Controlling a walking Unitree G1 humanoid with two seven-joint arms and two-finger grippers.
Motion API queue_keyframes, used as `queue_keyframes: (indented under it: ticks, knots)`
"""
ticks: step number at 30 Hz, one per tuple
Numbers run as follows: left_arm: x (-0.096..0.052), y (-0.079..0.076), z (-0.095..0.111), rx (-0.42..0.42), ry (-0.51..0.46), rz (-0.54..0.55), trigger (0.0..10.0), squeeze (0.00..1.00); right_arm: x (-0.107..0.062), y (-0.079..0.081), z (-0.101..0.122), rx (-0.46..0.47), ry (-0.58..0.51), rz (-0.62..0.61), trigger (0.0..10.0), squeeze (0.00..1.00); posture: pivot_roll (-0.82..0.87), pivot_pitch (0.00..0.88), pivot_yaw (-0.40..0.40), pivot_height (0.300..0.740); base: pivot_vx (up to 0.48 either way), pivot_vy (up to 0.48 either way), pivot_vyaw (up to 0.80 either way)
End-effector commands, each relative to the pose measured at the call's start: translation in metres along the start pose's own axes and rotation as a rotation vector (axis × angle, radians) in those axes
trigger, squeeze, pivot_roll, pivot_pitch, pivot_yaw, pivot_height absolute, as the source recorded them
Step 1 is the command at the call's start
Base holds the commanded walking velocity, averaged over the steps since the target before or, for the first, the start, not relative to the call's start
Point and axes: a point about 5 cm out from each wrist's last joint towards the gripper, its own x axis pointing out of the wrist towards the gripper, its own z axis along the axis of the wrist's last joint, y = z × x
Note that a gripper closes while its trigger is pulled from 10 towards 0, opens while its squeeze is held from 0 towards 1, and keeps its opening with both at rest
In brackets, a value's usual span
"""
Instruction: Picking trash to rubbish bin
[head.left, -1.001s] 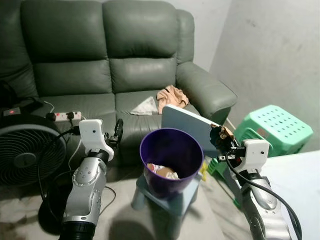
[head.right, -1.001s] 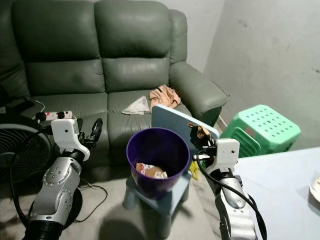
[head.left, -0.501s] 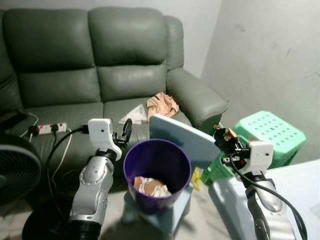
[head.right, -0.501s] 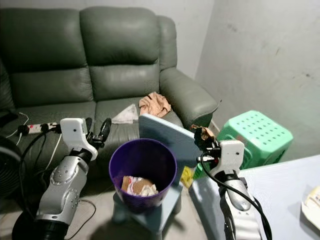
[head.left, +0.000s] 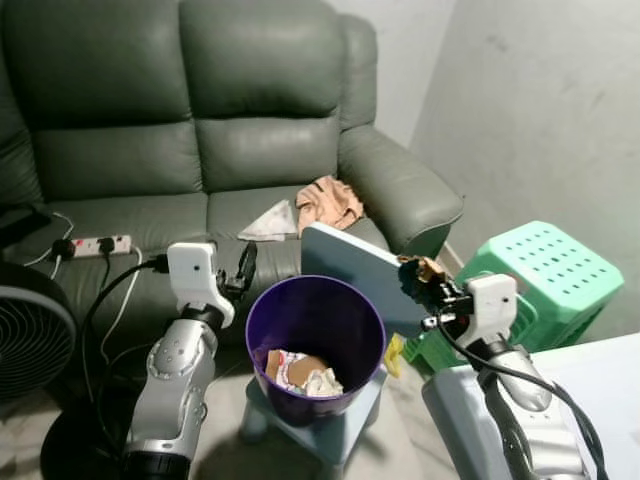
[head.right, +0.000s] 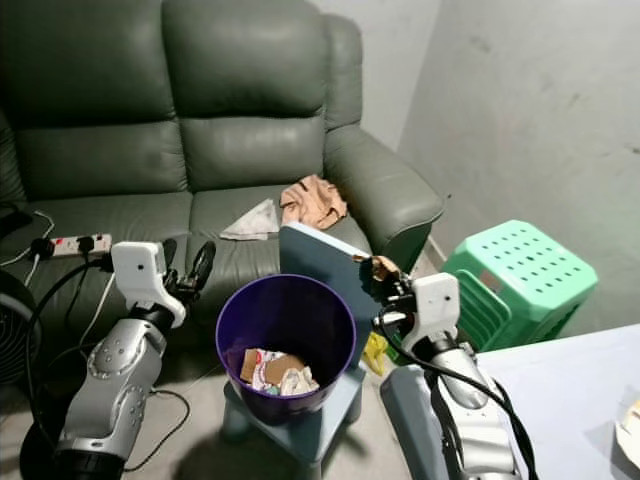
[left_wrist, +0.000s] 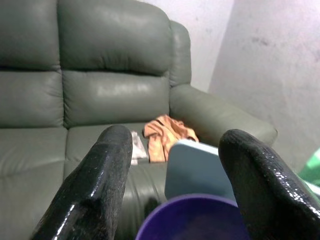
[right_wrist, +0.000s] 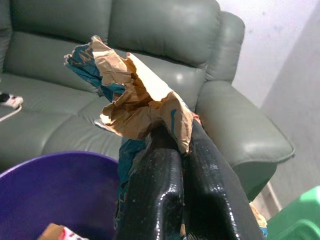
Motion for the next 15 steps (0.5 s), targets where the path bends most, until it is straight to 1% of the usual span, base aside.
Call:
queue_keyframes:
  ticks: [1,4,5,6,10,13,15]
  knots:
    - [-0.005,-0.006,-0.001,0.004,0.012,-0.033,10.0,0.0,0.006,-0.004,0.004,-0.034,0.011,0.048,10.0,0.0,0.09,0.004,-0.105,0.74,0.0,0.0,0.0]
    - [-0.013,-0.011,-0.004,0.0,0.025,-0.062,10.0,0.0,0.012,-0.006,0.007,-0.043,0.02,0.096,10.0,0.0,0.1,0.017,-0.116,0.74,0.0,0.0,0.0]
    - [-0.018,-0.014,-0.006,0.004,0.038,-0.08,10.0,0.0,0.017,-0.005,0.01,-0.06,0.021,0.136,10.0,0.0,0.11,0.031,-0.125,0.74,0.0,0.0,0.0]
    - [-0.019,-0.015,-0.006,0.005,0.041,-0.084,10.0,0.0,0.017,-0.005,0.01,-0.065,0.021,0.143,10.0,0.0,0.11,0.031,-0.125,0.74,0.0,0.0,0.0]
    - [-0.031,-0.022,-0.009,-0.016,0.07,-0.137,10.0,0.0,0.027,0.0,0.011,-0.078,0.045,0.235,10.0,0.0,0.12,0.056,-0.146,0.74,0.0,0.0,0.0]
    - [-0.033,-0.022,-0.008,-0.011,0.07,-0.138,10.0,0.0,0.027,0.0,0.011,-0.082,0.045,0.241,10.0,0.0,0.13,0.065,-0.151,0.74,0.0,0.0,0.0]
    - [-0.042,-0.027,-0.009,-0.013,0.09,-0.172,10.0,0.0,0.034,0.006,0.013,-0.097,0.05,0.301,10.0,0.0,0.14,0.098,-0.167,0.74,0.0,0.0,0.0]
